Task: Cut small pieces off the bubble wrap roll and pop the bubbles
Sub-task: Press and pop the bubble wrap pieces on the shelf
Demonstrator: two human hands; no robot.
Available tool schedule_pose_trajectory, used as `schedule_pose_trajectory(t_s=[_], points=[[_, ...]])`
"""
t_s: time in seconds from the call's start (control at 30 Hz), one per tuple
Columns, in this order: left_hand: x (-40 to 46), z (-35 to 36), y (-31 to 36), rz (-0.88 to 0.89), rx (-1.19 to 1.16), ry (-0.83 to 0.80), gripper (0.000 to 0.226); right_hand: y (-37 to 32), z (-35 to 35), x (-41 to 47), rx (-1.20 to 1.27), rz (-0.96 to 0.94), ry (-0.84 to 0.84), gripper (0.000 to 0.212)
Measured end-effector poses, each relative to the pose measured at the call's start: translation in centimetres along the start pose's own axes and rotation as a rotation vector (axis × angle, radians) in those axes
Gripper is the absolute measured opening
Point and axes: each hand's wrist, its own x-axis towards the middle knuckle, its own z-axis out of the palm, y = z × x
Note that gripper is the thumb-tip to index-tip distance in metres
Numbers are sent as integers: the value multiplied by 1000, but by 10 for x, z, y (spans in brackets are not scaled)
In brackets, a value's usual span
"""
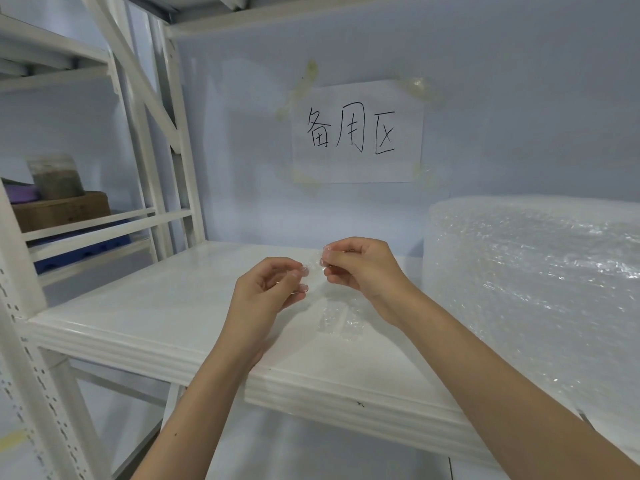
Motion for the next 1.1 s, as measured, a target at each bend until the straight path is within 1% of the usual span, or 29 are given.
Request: schedule_pose_trajectory(t_s=[0.23,0.37,0.47,0.57,0.67,0.77,0.97,1.1], points=[[2,-1,-1,-13,8,55,9,0,-1,1,-69,1,-2,7],[3,-3,-5,-35,51,75,17,2,-4,2,-177,0,6,6],[5,-4,-9,-53,98,71,19,3,-5,3,-276,-11,19,6],[6,-3,-12,-63,144,44,16,3,-6,4,-317,-16,11,4],[7,-3,-14,-59,201,24,20,2,-8,4,-355,-15,-10,3],[8,-4,-15,-63,237,22,14,2,-9,5,-413,-17,-19,5],[10,-4,-18,-42,259,19,13,7,-10,8,-588,-54,24,8],[10,-6,-19,-19,280,12,14,9,-10,10,-609,-55,33,9]])
